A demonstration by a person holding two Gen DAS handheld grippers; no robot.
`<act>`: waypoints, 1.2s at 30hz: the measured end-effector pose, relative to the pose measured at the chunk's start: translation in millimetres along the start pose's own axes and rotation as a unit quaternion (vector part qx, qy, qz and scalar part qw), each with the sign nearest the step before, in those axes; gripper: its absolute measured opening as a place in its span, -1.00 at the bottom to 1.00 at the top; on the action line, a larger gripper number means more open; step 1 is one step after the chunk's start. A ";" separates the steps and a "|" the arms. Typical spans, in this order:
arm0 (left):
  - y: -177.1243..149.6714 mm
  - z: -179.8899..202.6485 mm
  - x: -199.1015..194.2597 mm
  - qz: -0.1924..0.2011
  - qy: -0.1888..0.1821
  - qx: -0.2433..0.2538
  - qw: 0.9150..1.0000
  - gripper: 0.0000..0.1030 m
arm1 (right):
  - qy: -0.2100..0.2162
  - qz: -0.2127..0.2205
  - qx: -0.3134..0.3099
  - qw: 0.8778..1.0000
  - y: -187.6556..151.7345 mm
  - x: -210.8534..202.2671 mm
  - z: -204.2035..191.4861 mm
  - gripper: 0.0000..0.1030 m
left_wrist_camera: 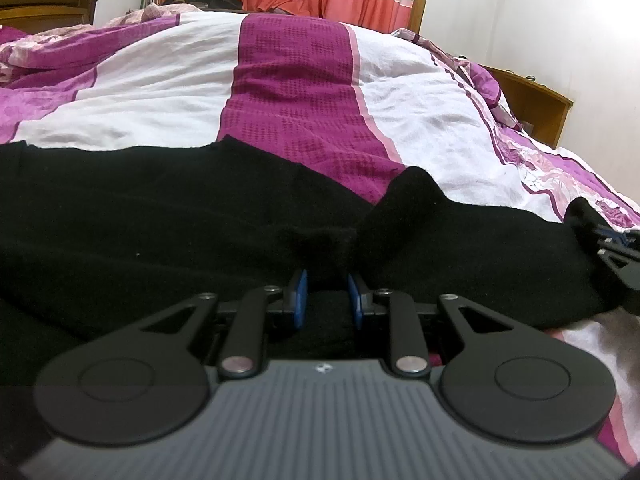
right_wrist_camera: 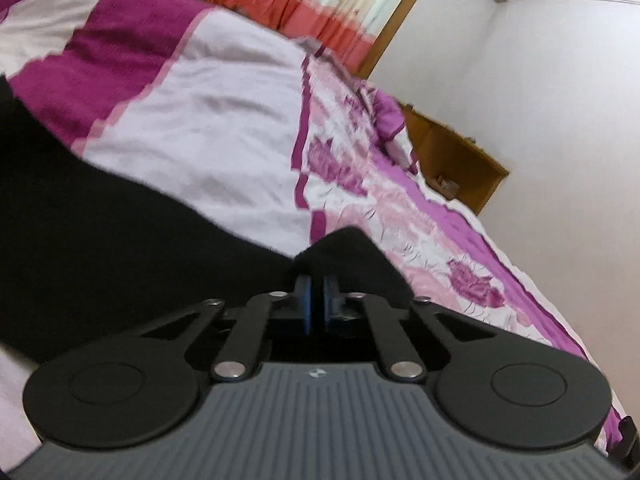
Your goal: Fold small clothes
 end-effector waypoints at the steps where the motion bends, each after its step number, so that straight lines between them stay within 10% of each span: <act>1: 0.1 0.4 0.1 0.000 0.000 0.000 1.000 -0.50 | 0.005 0.009 0.006 1.000 1.8 -3.5 1.4 -0.95; 14: -0.2 0.0 0.3 0.000 0.002 0.002 1.000 -0.50 | 0.153 0.044 0.125 0.979 35.0 -64.0 -14.3 -0.97; 27: -0.7 -5.3 0.4 0.005 -0.012 -0.020 1.000 -0.50 | 0.258 -0.002 0.056 0.965 21.1 -105.5 -103.9 -0.96; 36: -0.8 -9.3 0.7 0.007 -0.022 -0.037 0.999 -0.50 | 0.203 -0.095 0.132 0.966 4.6 -129.2 -96.0 -0.92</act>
Point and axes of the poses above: each gripper's, at about its wrist camera, not at the fingertips, and x roughly the way its jaws point, z to its right, y to its top, the point moved 5 cm from there along x, roughly the way its jaws point, and after that the axes turned 14 degrees about x, right-handed, at the moved point
